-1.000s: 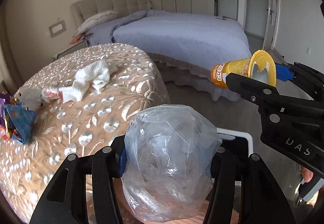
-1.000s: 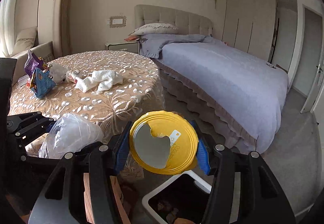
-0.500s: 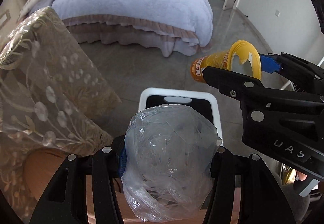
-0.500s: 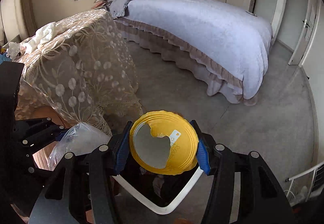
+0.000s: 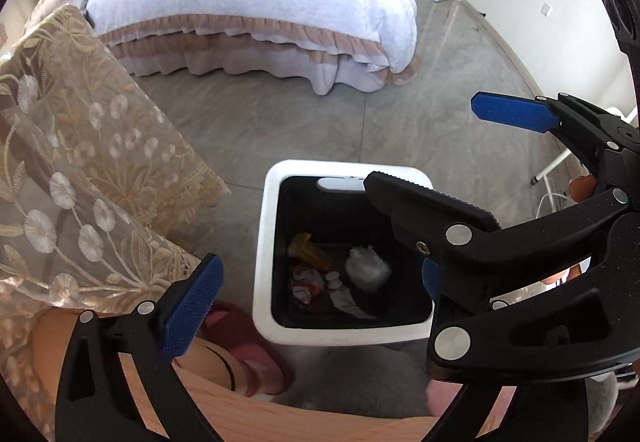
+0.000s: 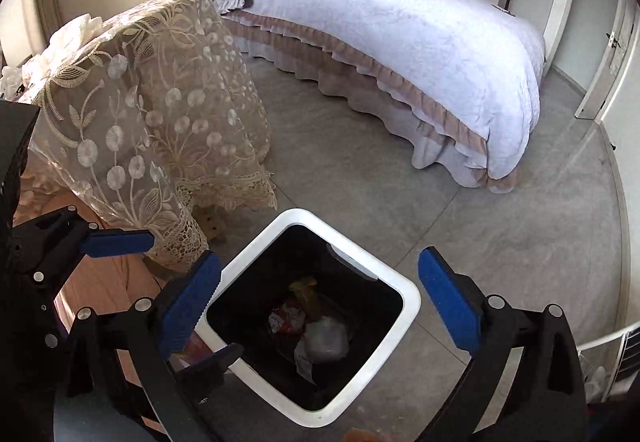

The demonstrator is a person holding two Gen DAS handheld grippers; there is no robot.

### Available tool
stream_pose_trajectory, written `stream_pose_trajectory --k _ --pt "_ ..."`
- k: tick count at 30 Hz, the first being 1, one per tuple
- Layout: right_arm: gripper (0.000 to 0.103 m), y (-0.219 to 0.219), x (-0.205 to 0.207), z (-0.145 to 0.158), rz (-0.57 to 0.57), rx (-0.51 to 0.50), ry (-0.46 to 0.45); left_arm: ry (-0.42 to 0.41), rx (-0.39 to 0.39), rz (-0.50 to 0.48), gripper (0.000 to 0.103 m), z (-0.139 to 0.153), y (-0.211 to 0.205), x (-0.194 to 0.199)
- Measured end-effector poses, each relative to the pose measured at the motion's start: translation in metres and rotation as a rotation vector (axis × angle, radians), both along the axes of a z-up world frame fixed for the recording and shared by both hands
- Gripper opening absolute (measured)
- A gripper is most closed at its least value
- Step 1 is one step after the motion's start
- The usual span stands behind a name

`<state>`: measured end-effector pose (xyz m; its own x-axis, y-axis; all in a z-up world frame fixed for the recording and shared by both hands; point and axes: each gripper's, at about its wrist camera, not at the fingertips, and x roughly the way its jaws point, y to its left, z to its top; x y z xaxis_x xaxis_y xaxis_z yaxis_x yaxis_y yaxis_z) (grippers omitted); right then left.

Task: Collect trash
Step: 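Open both grippers to drop the cup and bag into the bin, then move both open grippers back toward the table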

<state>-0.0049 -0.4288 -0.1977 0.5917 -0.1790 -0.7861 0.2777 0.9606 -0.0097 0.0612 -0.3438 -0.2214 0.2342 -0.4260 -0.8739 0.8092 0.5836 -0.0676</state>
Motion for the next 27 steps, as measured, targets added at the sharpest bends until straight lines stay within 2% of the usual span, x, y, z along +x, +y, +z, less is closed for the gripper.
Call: stream_pose_trajectory --k 4,11,19,27 --pt "0.098 0.004 0.002 0.014 0.008 -0.009 -0.038 -0.037 -0.027 0.026 0.098 0.018 0.010 0.000" --pt "0.098 0.023 0.012 0.056 0.058 -0.003 -0.163 -0.172 -0.073 0.135 0.098 0.069 0.051 0.005" --pt "0.098 0.071 0.028 0.098 0.188 -0.035 -0.286 -0.300 -0.116 0.275 0.098 0.115 0.109 0.011" --pt "0.098 0.120 0.046 0.132 0.301 -0.061 -0.378 -0.379 -0.143 0.393 0.098 0.141 0.157 0.015"
